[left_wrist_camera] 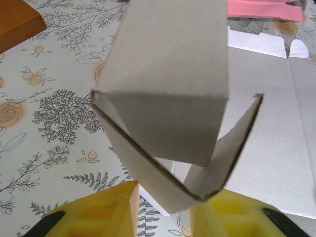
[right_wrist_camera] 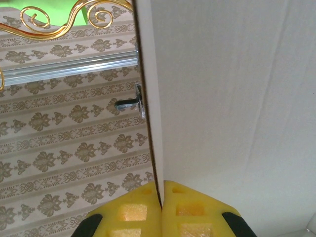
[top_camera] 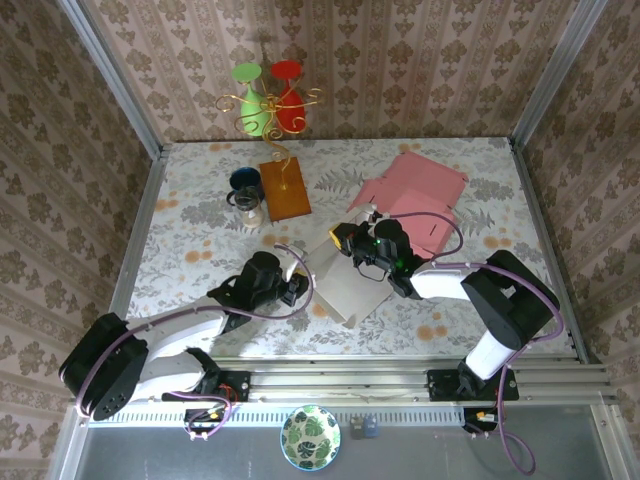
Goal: Fold the paper box
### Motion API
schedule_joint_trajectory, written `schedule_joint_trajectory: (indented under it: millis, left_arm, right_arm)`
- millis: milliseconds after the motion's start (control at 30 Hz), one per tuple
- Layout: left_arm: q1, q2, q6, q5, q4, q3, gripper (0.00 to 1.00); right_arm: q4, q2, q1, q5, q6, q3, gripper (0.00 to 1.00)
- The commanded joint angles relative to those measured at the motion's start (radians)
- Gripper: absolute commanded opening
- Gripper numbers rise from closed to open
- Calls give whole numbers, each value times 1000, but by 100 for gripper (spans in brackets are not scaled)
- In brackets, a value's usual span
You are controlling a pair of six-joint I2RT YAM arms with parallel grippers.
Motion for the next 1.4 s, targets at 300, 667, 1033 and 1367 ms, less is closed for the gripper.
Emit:
schedule_joint_trajectory:
  millis: [300,667,1033,1367]
  left_arm:
    - [12,35,-81,-120,133,-4,32]
    - [-13,79,-126,-206,171,-2,31]
    - [-18,128,-149,-249,216,13,33]
    - [-20,151,-177,-313,226,9,31]
  right_arm:
    - [41,68,48,43,-2,6,0]
    - [63,76,71,102,33,-27,0]
    - [113,120,125,189,69,-46,0]
    - [91,116,146,225,81,-54,0]
